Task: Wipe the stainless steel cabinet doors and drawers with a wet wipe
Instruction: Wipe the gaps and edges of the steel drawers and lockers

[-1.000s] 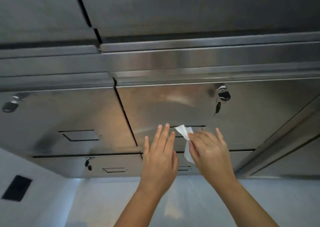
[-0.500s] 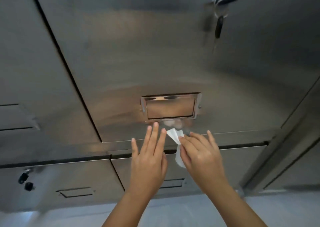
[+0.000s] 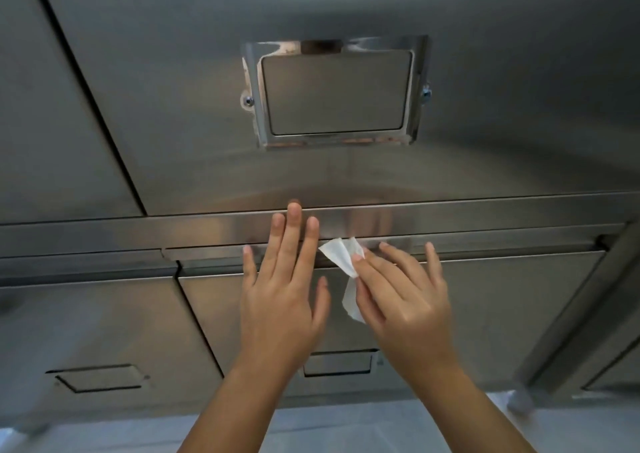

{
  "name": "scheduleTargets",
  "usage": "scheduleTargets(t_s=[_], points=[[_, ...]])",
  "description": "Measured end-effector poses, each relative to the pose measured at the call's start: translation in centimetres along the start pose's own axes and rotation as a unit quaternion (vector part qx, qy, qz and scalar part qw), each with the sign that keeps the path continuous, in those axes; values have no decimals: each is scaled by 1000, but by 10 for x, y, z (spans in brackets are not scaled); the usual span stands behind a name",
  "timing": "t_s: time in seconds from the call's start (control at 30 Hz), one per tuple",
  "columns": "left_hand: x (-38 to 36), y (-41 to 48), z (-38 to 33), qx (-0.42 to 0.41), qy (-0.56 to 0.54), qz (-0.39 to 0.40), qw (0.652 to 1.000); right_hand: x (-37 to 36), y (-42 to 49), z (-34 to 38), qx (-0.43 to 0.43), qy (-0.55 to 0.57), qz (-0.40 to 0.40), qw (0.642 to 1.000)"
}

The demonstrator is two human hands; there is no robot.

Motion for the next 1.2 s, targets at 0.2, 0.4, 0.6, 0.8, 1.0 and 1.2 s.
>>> scheduleTargets(t_s=[0.2, 0.4, 0.6, 0.8, 1.0, 1.2], points=[[0, -3, 1, 15, -38, -12, 999, -3, -8, -1, 8, -8, -29, 1000], [0, -8, 4, 34, -125, -39, 991, -9, -21, -4, -7, -12, -45, 999], [-5, -11, 1, 26, -115, -70, 991, -17, -26, -1, -20, -24, -83, 996], [-7, -21, 9, 3, -77, -71, 995, -27, -35, -1, -41, -12, -63, 997], [-6, -22, 8, 6, -80, -72, 994, -32, -30, 1, -68, -36, -74, 994], [-9, -22, 8, 11, -94, -75, 993, -35, -26, 8, -64, 2, -78, 995]])
Point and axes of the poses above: each hand's wrist, its own y-axis towards the middle knuckle, its own x-axis out of the back of the hand, z = x × y, the point moved 9 cm from there along y, towards the middle knuckle, and after that the axes turned 1 degree about z, right-handed, at the moved point
